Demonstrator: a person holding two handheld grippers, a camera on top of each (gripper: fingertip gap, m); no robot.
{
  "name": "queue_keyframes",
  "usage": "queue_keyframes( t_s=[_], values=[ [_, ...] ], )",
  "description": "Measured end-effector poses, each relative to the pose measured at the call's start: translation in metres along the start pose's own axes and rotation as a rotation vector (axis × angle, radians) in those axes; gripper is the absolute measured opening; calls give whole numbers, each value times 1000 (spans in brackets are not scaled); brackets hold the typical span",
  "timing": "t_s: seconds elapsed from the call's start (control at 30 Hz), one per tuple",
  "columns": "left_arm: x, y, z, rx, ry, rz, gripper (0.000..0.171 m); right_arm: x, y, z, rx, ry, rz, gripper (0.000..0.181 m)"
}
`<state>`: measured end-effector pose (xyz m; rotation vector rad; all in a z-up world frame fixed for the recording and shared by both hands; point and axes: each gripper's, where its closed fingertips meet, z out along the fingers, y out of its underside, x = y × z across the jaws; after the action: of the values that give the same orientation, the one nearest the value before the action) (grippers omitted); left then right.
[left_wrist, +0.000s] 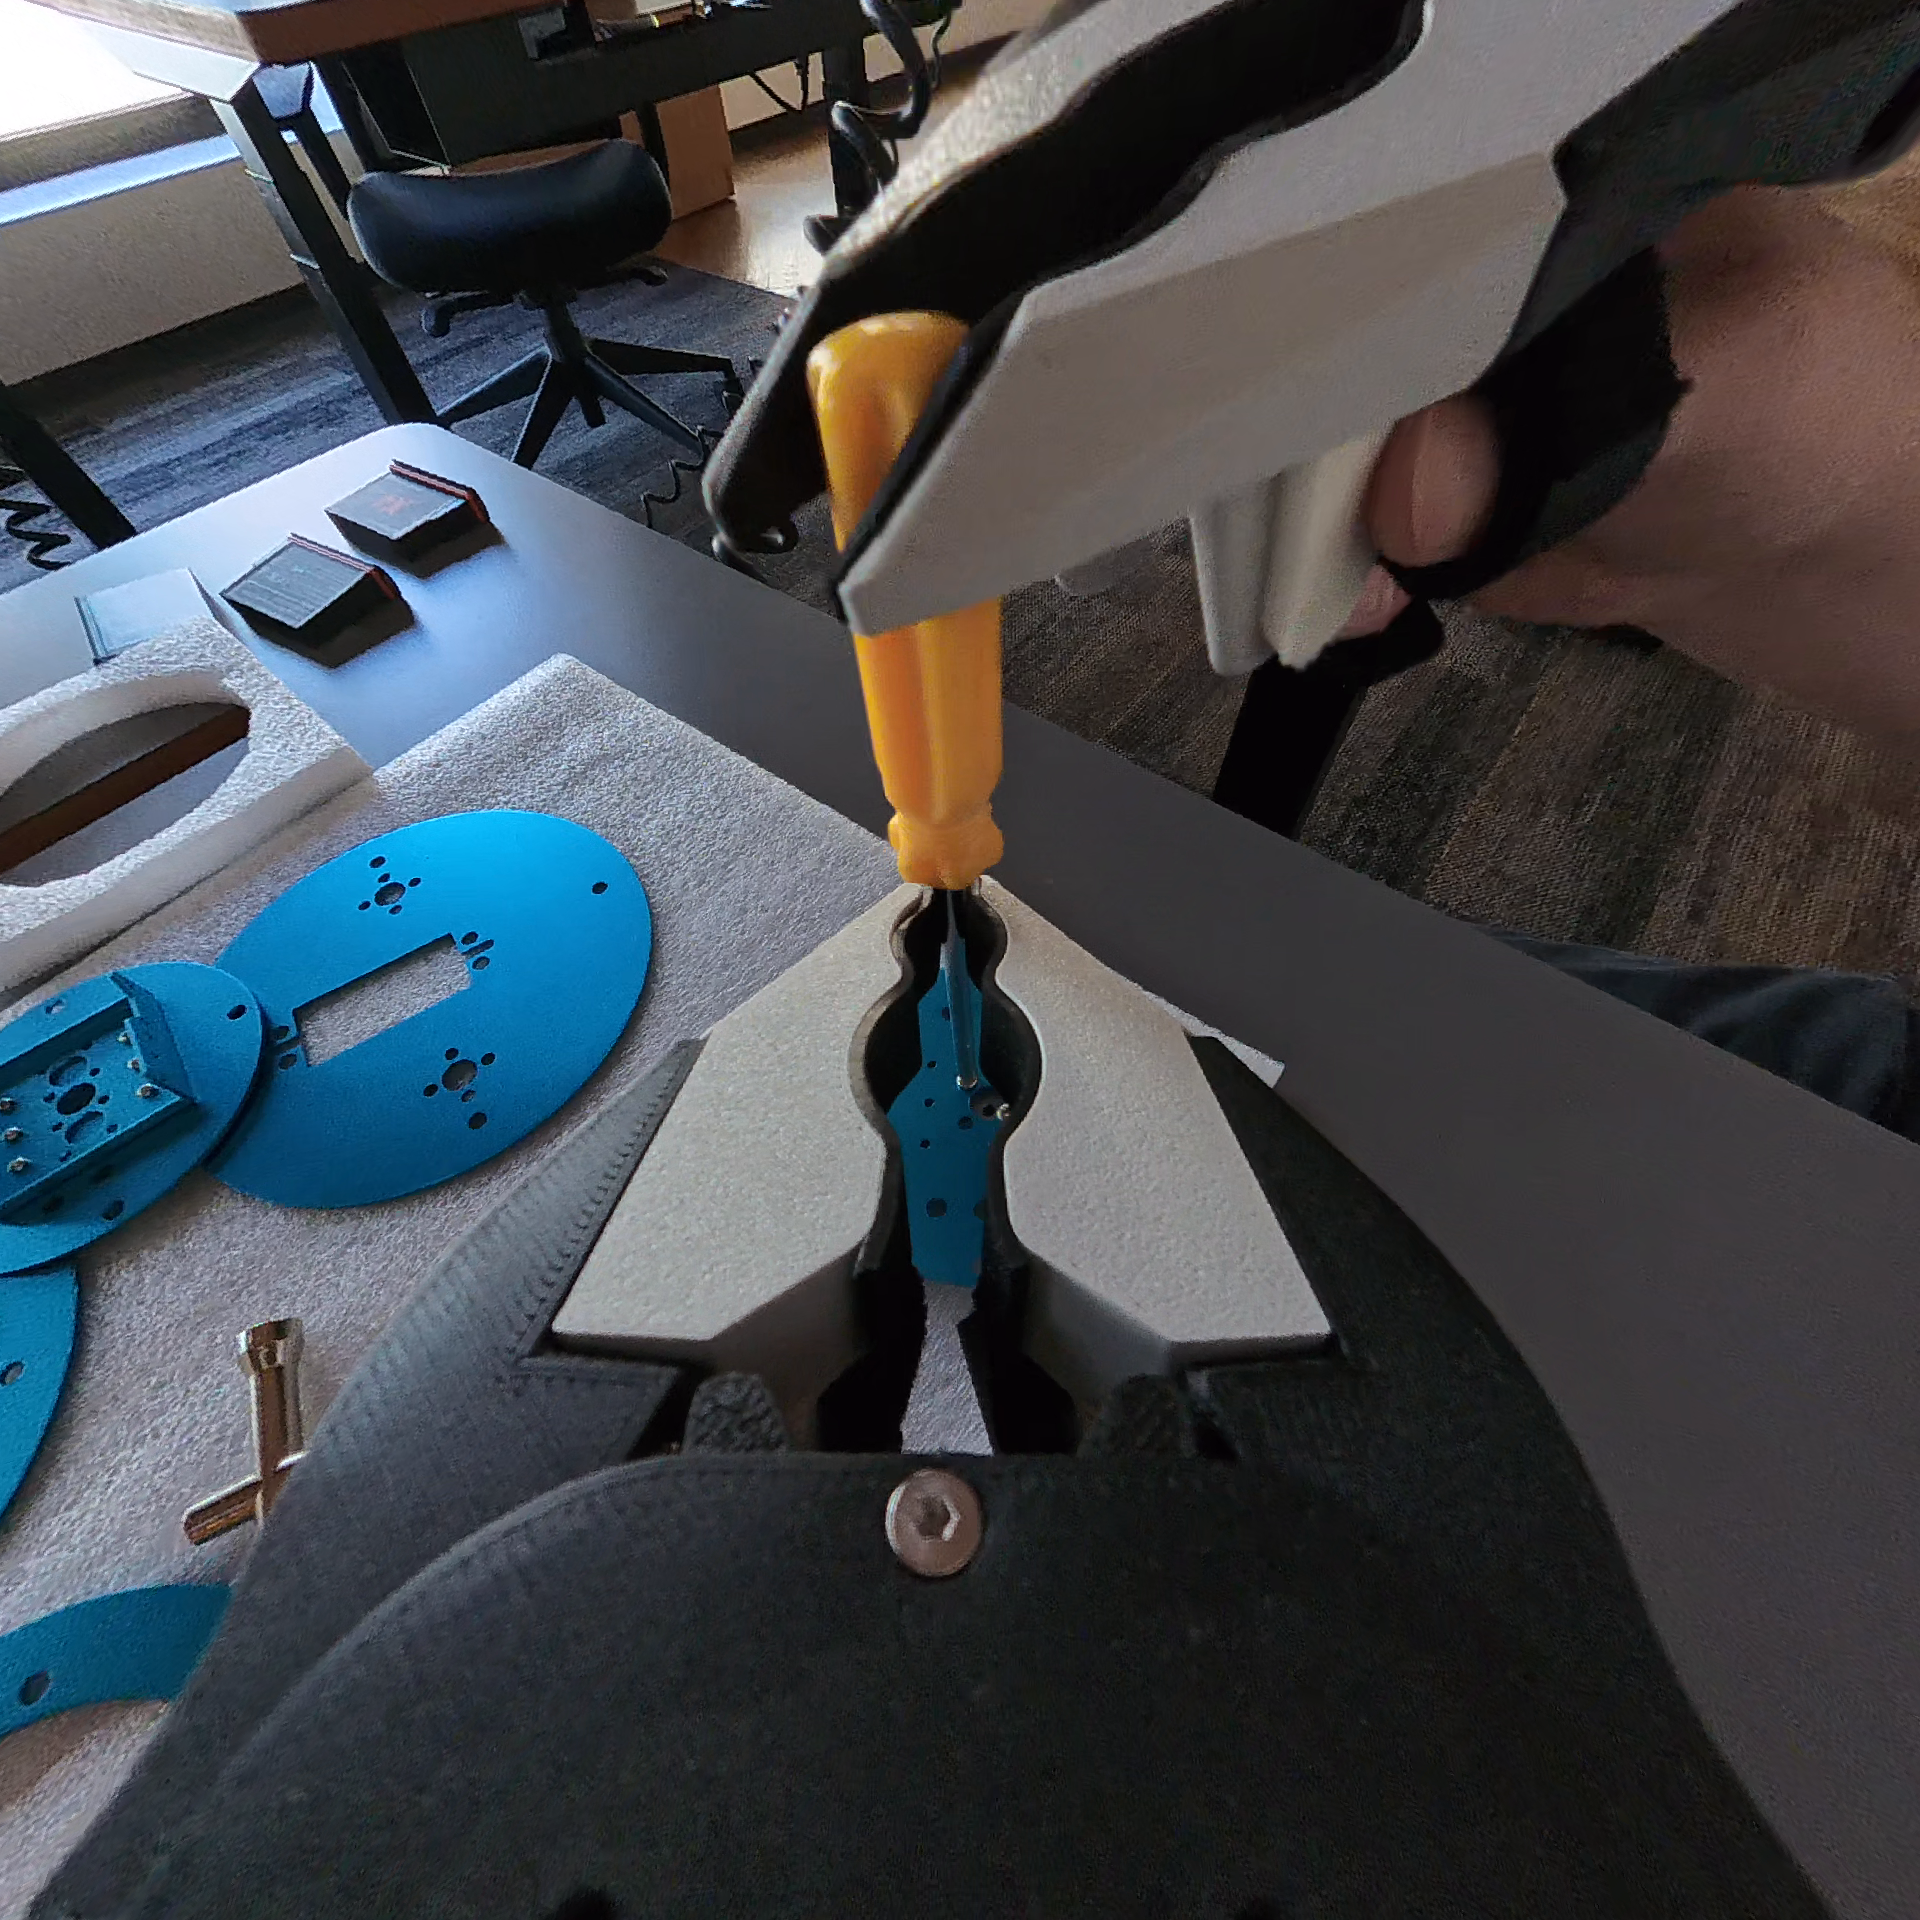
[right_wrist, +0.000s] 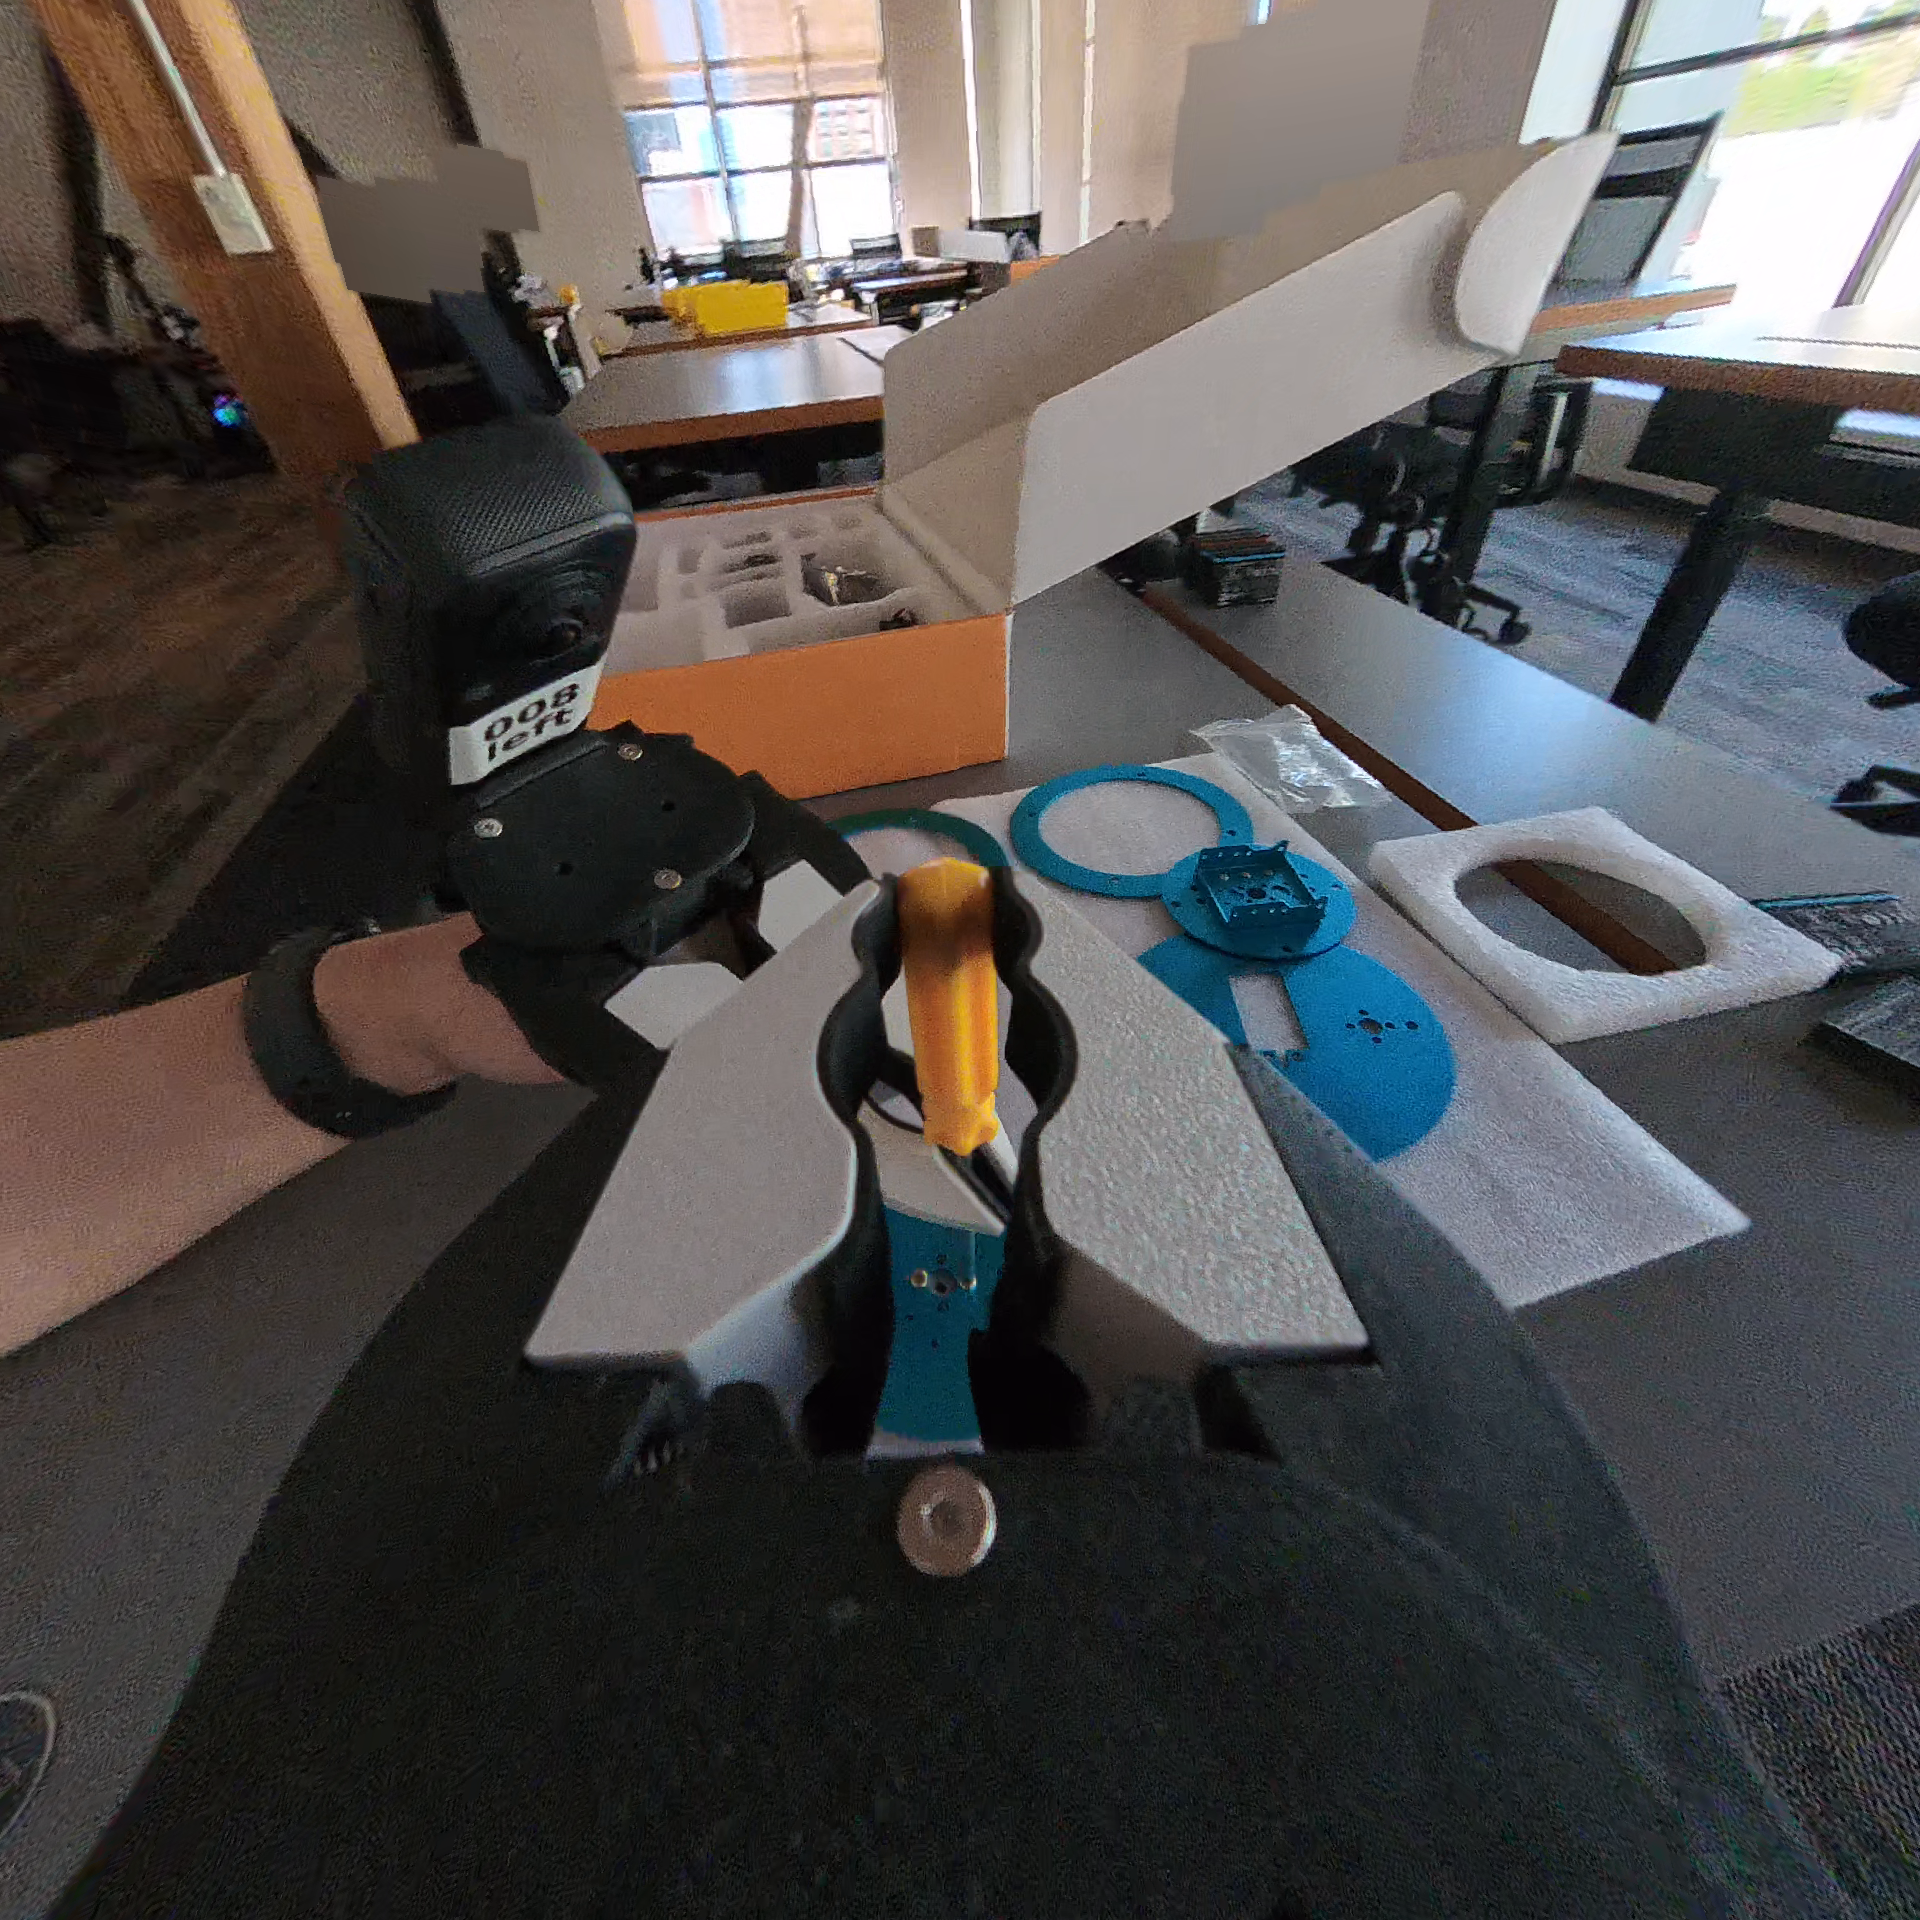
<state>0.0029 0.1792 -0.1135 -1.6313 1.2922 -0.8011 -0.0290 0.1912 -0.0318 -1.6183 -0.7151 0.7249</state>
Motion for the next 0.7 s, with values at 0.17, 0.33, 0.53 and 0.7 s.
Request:
queue_keyframes(
  t_s=[0.17,0.33,0.53,0.7],
  values=[
    [4,1,-3,5,20,7,3,-15,0,0,-31,-132,-103,19],
    [1,0,0,-1,-6,8,3,-4,2,0,-98,-175,-66,16],
    [2,23,-5,-138,14,26,21,-8,2,-4,-13,-71,-57,17],
    [12,45,-11,-192,86,36,42,-9,3,-4,-48,-143,-51,17]
  ],
)
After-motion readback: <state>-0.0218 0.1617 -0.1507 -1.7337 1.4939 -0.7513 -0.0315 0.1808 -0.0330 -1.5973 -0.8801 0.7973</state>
